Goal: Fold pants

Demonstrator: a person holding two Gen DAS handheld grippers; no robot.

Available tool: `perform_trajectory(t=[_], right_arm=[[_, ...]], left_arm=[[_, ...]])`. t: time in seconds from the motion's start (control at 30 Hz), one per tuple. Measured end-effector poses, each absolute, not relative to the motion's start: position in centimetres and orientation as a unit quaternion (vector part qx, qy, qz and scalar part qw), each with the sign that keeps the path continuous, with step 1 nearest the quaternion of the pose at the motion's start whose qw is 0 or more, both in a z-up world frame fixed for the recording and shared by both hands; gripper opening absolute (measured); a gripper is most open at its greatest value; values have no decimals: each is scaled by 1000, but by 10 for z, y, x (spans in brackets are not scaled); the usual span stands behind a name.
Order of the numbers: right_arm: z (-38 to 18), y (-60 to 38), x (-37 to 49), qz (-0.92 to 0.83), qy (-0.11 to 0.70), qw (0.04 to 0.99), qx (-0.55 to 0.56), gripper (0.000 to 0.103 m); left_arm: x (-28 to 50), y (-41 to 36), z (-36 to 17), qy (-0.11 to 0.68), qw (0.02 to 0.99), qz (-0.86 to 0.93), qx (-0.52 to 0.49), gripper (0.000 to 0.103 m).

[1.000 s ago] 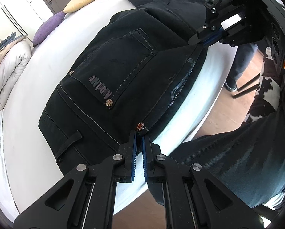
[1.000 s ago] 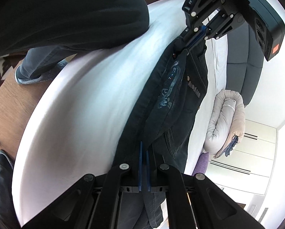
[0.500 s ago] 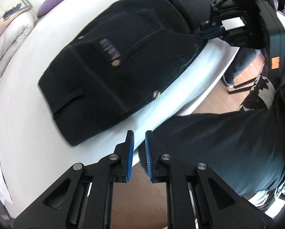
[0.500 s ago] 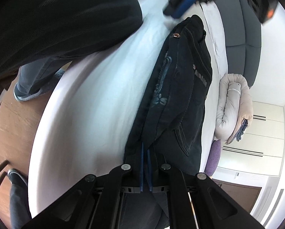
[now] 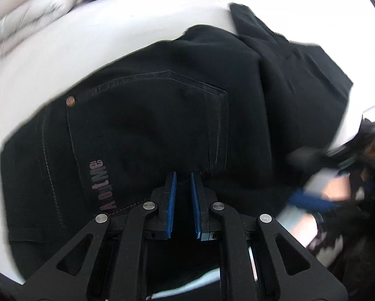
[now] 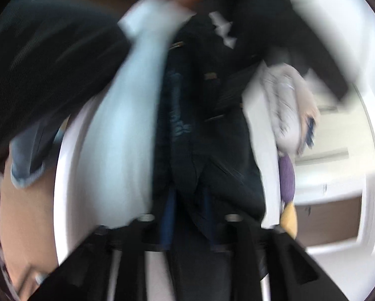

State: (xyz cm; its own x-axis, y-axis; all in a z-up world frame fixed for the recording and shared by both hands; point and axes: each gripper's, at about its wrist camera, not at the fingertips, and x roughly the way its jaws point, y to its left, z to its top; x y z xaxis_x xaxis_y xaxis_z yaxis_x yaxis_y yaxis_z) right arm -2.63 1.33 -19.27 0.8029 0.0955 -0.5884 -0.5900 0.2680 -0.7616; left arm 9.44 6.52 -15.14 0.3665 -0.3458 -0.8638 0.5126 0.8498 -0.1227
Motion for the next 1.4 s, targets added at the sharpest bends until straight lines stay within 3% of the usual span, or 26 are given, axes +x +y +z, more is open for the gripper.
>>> perform_trajectory(t=[0.07, 0.1, 0.23, 0.37, 0.53, 0.83, 1.1, 1.13, 1.2, 1.23, 1.3, 1.4], right_arm=[[-167, -9, -24, 241, 241, 810, -478, 87], [-155, -23, -20, 248, 255, 831, -428, 88], [-108, -112, 34, 227, 339, 898, -167, 80], [-88, -245, 111, 167, 380, 899, 138, 72], [-110, -357, 187, 81, 389, 847, 353, 72], [-179, -407, 255, -9, 443, 763, 470, 66], [-189, -418, 272, -8, 395, 762, 512, 64], [-187, -418, 273, -4, 390, 765, 513, 60], [-186, -417, 276, 11, 394, 769, 503, 32], [-185, -414, 280, 10, 401, 769, 497, 29], [-184, -410, 283, 11, 410, 776, 480, 9], [-173, -408, 277, 15, 399, 791, 463, 5]], left_arm=[[106, 77, -154, 515, 815, -265, 26, 11], [110, 82, -155, 519, 812, -268, 4, 11], [112, 86, -163, 513, 816, -265, -20, 11], [102, 76, -169, 508, 825, -246, -23, 11], [95, 75, -174, 512, 824, -240, -39, 11], [103, 75, -177, 510, 825, -236, -52, 11], [101, 82, -176, 507, 828, -235, -59, 11], [101, 82, -176, 507, 828, -234, -60, 11], [101, 82, -176, 506, 828, -233, -60, 11], [101, 82, -176, 507, 828, -232, -60, 11], [101, 82, -176, 508, 828, -232, -60, 11], [101, 83, -175, 508, 828, -230, -59, 11]])
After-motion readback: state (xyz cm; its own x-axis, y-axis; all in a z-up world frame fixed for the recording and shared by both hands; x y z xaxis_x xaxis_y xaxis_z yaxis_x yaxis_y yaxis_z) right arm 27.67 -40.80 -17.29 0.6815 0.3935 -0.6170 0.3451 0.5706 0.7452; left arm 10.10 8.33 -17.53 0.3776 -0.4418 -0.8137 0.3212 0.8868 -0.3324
